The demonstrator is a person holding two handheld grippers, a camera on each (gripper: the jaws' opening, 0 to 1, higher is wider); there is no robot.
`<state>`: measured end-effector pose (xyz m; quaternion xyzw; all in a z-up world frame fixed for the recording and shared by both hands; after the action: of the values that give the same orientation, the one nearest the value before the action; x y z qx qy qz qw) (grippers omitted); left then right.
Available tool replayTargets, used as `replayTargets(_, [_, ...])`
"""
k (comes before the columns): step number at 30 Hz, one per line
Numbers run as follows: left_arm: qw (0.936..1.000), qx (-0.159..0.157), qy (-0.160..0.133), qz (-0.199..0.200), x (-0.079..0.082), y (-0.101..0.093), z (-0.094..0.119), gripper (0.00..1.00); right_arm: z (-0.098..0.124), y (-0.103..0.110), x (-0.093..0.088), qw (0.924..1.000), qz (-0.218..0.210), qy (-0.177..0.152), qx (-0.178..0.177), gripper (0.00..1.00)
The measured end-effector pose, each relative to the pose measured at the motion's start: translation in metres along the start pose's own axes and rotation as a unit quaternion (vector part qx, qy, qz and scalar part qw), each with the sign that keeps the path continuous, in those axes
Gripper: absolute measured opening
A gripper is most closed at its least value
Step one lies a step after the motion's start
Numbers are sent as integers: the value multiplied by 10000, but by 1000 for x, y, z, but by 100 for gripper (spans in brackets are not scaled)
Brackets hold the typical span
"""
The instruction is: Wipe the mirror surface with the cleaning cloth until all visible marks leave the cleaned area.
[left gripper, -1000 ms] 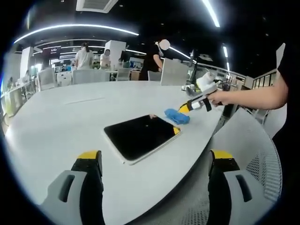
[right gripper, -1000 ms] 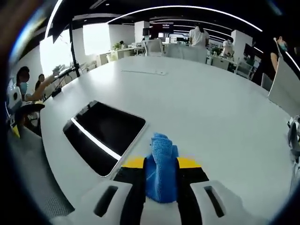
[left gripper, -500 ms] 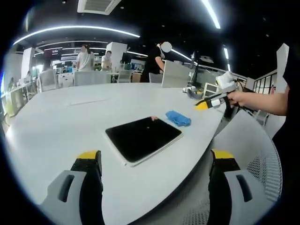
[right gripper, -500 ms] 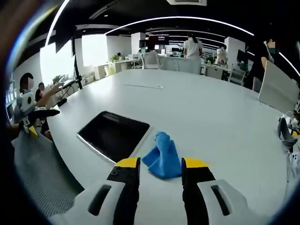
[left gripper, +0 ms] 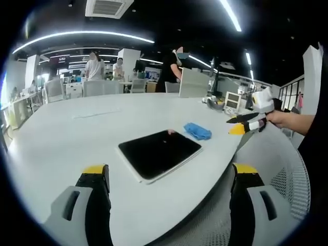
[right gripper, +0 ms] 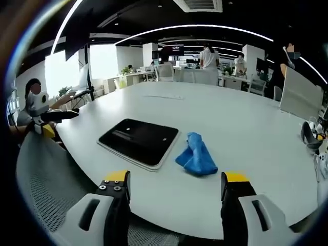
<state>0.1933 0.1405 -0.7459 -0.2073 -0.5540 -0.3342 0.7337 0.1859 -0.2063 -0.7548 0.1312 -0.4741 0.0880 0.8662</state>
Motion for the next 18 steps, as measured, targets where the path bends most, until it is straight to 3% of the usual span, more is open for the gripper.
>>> replayTargets(4, [10000, 78, 38, -39, -1, 1, 1, 99, -4, -6, 4, 9997, -123, -215, -16, 80])
replayTargets(11, [9998, 126, 110, -54, -2, 2, 2, 99, -11, -11, 0, 9987, -404, -300, -31, 95])
replayTargets(18, [9998, 100, 177, -22, -5, 2, 2, 99, -15, -8, 0, 9995, -160, -239, 117, 98])
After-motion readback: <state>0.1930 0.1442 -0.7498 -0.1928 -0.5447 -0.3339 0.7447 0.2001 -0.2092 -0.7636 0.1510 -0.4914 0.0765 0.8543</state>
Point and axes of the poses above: the point that each gripper's makers call its tool centre point, and the gripper's own axes: z roughly backward along the fingers, y roughly to its left, x roughly out of its top, the point moved 7 cm from there along z, roughly backward along the fingers, and after that the axes turned 12 degrees about -z, right-handed, at the moved point
